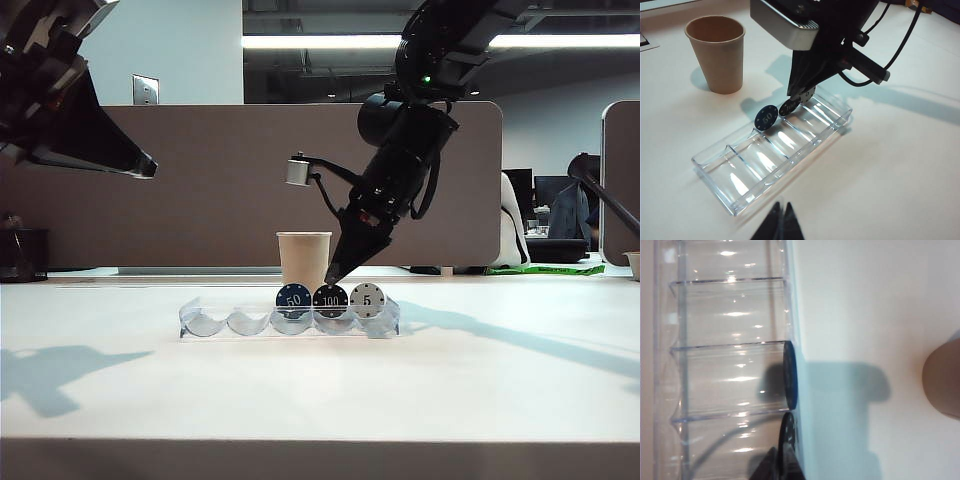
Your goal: Pick up the chip with the greater value and put it into the paper cup.
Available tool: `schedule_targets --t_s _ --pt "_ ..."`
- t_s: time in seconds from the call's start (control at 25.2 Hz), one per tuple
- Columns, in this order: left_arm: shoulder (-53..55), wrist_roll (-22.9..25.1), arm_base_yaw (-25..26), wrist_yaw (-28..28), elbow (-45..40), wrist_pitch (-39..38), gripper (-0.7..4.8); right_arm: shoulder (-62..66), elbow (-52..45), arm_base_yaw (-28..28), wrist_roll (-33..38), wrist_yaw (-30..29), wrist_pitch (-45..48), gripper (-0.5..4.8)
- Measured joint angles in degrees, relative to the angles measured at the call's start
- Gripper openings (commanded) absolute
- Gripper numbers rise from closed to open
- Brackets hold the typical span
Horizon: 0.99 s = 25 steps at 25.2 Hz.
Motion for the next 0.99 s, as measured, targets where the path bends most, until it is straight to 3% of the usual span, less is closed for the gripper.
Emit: schedule_targets --t_s 0.16,0.24,0.83,0.91,0.99 --pt "0.0 0.0 0.0 0.0 0.0 0.0 -0.05 0.0 0.0 0.0 0.0 0.0 0.2 0.26" --pt "0.0 0.0 0.0 0.0 0.0 0.0 -0.05 0.0 0.0 0.0 0.0 0.0 0.2 0.56" --pt "0.0 0.0 0.0 0.0 0.0 0.0 -0.05 1.0 -0.1 0.0 0.0 0.0 0.6 0.55" --pt "0.0 0.0 0.0 0.0 0.0 0.0 -0.05 1.4 -0.1 0.0 0.0 0.0 0.6 0.53" --pt "0.0 0.0 0.0 0.0 0.0 0.0 -0.05 1.4 0.0 0.0 0.0 0.0 0.6 0.15"
